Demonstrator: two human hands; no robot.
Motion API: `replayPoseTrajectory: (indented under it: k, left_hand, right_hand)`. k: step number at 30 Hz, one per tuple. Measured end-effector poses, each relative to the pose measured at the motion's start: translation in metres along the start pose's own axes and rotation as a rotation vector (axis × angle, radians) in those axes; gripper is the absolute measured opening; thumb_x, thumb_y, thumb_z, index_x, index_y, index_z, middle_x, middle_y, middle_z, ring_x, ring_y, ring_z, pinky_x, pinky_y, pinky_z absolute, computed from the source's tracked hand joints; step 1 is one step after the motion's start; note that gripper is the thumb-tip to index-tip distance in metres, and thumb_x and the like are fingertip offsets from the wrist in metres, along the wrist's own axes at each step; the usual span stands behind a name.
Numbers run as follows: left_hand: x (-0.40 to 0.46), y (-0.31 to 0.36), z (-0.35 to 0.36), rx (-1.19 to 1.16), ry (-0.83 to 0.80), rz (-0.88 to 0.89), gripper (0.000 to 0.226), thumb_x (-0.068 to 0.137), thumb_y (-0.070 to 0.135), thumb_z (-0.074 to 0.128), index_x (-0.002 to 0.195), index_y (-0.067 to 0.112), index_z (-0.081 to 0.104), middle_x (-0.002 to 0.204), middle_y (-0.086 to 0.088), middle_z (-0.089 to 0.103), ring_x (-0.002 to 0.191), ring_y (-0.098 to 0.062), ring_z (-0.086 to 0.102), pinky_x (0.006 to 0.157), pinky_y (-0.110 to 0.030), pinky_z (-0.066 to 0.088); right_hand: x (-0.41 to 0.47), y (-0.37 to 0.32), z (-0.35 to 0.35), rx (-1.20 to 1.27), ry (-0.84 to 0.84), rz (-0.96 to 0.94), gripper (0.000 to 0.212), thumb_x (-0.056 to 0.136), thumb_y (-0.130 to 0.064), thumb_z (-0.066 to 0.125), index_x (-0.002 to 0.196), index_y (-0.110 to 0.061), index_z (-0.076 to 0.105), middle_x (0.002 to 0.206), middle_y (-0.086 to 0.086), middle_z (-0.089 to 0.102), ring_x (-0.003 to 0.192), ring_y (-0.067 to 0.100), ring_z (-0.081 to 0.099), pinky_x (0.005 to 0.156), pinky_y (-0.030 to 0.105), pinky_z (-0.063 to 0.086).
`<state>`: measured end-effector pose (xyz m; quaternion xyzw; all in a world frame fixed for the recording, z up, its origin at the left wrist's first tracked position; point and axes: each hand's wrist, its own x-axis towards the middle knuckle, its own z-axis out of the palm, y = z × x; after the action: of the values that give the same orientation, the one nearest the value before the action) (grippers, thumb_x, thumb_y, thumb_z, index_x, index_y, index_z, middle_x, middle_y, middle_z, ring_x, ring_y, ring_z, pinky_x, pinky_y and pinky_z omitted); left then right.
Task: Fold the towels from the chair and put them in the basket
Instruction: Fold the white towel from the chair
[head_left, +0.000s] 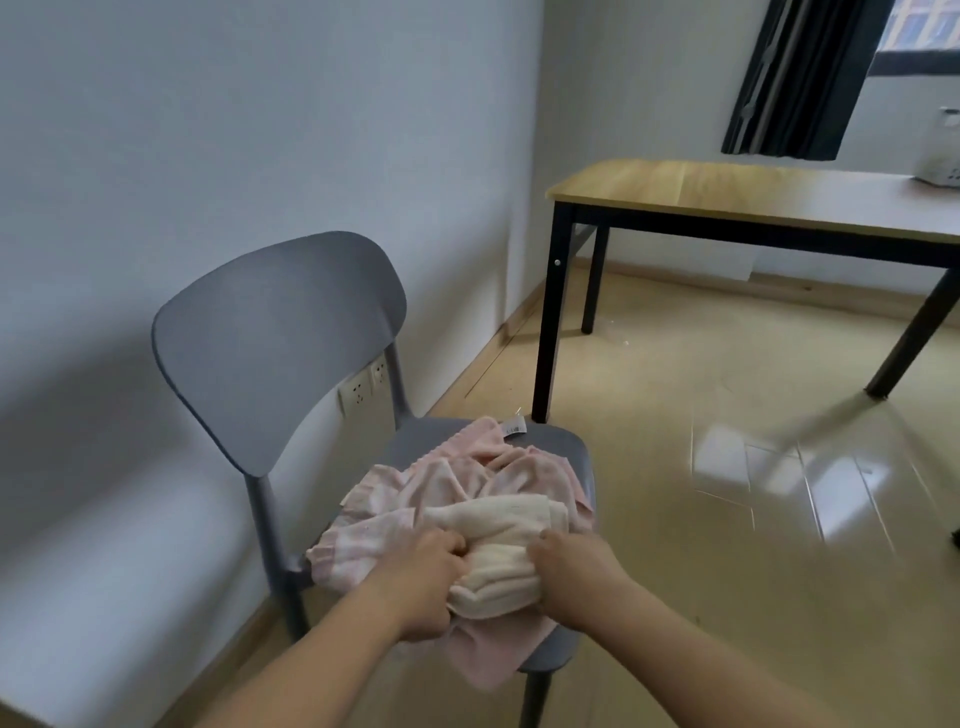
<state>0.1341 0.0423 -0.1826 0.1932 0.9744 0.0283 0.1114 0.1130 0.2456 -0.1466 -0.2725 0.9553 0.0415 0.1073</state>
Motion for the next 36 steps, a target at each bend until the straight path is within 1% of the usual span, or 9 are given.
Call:
replayPoseTrajectory:
  k: [5, 11, 15, 18, 21, 23, 26, 29, 36]
  left_hand:
    - [0.016, -0.01, -0.038, -0.316, -0.16, -0.123, 0.008, 0.076, 0.016, 0.055, 0.084, 0.018, 0.057, 0.084, -0.001, 0.063, 0.079, -0.019, 0.057, 0.06, -0.023, 0.04]
    - [0.019, -0.04, -0.024, -0.854, -0.079, -0.313, 0.031, 0.081, 0.053, 0.061, 0.1, 0.029, 0.057, 0.103, 0.001, 0.066, 0.103, -0.02, 0.062, 0.089, -0.038, 0.05]
    - [0.023, -0.042, -0.017, -1.228, -0.045, -0.44, 0.029, 0.092, 0.039, 0.061, 0.116, 0.023, 0.061, 0.111, -0.006, 0.07, 0.105, -0.023, 0.065, 0.095, -0.038, 0.051]
    - [0.031, -0.034, -0.012, -1.503, -0.007, -0.649, 0.025, 0.088, 0.025, 0.064, 0.11, 0.015, 0.068, 0.1, -0.015, 0.073, 0.091, -0.029, 0.069, 0.083, -0.038, 0.056]
    - [0.051, -0.026, -0.001, -1.403, 0.152, -0.801, 0.039, 0.075, 0.02, 0.062, 0.111, 0.006, 0.062, 0.096, -0.015, 0.069, 0.083, -0.029, 0.066, 0.071, -0.039, 0.054]
    - [0.06, -0.023, 0.002, -1.331, 0.178, -0.872, 0.061, 0.063, 0.026, 0.057, 0.121, 0.008, 0.049, 0.106, -0.011, 0.062, 0.09, -0.027, 0.063, 0.074, -0.039, 0.056]
    - [0.065, -0.021, 0.004, -1.294, 0.209, -0.926, 0.062, 0.068, 0.027, 0.054, 0.126, 0.015, 0.037, 0.117, -0.008, 0.05, 0.097, -0.026, 0.058, 0.081, -0.043, 0.055]
    - [0.067, -0.021, 0.01, -1.236, 0.235, -0.92, 0.066, 0.07, 0.032, 0.056, 0.131, 0.013, 0.041, 0.118, -0.008, 0.052, 0.097, -0.025, 0.058, 0.081, -0.041, 0.055]
    - [0.065, -0.018, 0.006, -1.22, 0.221, -0.903, 0.077, 0.058, 0.044, 0.052, 0.13, 0.015, 0.045, 0.119, -0.008, 0.054, 0.099, -0.027, 0.06, 0.086, -0.044, 0.055]
  right_hand:
    - [0.02, 0.028, -0.018, 0.187, -0.184, 0.029, 0.027, 0.085, -0.027, 0.058, 0.109, -0.021, 0.048, 0.102, 0.003, 0.055, 0.088, 0.021, 0.051, 0.068, 0.03, 0.044]
    - [0.039, 0.056, -0.021, 0.671, -0.281, 0.187, 0.025, 0.081, -0.04, 0.07, 0.09, -0.02, 0.058, 0.088, -0.005, 0.056, 0.08, 0.014, 0.053, 0.066, 0.024, 0.044]
    - [0.048, 0.06, -0.018, 0.963, -0.26, 0.311, 0.041, 0.087, -0.046, 0.062, 0.116, -0.018, 0.055, 0.101, 0.0, 0.058, 0.087, 0.018, 0.056, 0.072, 0.027, 0.047]
    - [0.061, 0.05, -0.011, 1.011, -0.216, 0.368, 0.053, 0.092, -0.044, 0.055, 0.136, -0.018, 0.04, 0.119, 0.004, 0.052, 0.099, 0.022, 0.052, 0.069, 0.027, 0.049]
    - [0.074, 0.045, -0.002, 0.981, -0.188, 0.441, 0.067, 0.092, -0.045, 0.055, 0.146, -0.017, 0.028, 0.136, 0.009, 0.043, 0.108, 0.024, 0.05, 0.078, 0.032, 0.05]
    - [0.08, 0.047, 0.002, 0.966, -0.243, 0.456, 0.069, 0.092, -0.047, 0.054, 0.146, -0.013, 0.029, 0.136, 0.013, 0.045, 0.107, 0.028, 0.055, 0.075, 0.034, 0.053]
    - [0.085, 0.053, 0.006, 0.992, -0.271, 0.447, 0.067, 0.091, -0.047, 0.056, 0.146, -0.016, 0.032, 0.134, 0.013, 0.045, 0.104, 0.029, 0.055, 0.067, 0.03, 0.052]
    - [0.086, 0.056, 0.01, 1.009, -0.224, 0.406, 0.059, 0.092, -0.045, 0.056, 0.142, -0.022, 0.037, 0.125, 0.005, 0.043, 0.102, 0.024, 0.05, 0.063, 0.026, 0.046]
    - [0.085, 0.055, 0.01, 0.972, -0.149, 0.41, 0.057, 0.092, -0.045, 0.055, 0.14, -0.018, 0.039, 0.137, 0.006, 0.045, 0.103, 0.02, 0.046, 0.085, 0.032, 0.045]
